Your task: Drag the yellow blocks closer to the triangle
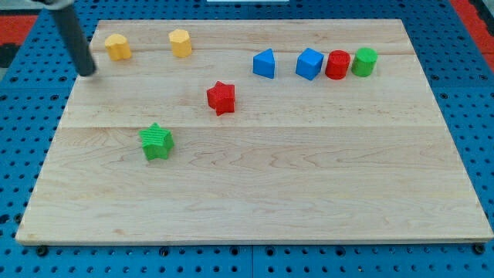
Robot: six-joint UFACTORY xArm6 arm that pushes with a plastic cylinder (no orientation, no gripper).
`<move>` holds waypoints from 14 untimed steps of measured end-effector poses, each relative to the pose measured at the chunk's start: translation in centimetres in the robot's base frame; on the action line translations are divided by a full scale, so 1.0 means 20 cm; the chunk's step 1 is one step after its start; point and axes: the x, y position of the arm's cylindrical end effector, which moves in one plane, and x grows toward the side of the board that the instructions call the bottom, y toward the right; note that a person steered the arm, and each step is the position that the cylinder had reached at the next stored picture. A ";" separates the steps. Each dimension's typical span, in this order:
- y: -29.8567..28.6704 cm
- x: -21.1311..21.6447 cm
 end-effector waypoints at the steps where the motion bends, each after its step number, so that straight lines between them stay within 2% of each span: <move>1: 0.02 -0.14; 3: 0.74 -0.22; 4: 0.88 -0.28; 5: 0.61 -0.40; 6: 0.55 -0.52; 7: 0.94 -0.53; 9: 1.05 -0.34; 10: 1.24 -0.32; 11: 1.30 -0.29; 12: 1.08 -0.43; 13: 1.09 -0.57; 14: 1.46 -0.56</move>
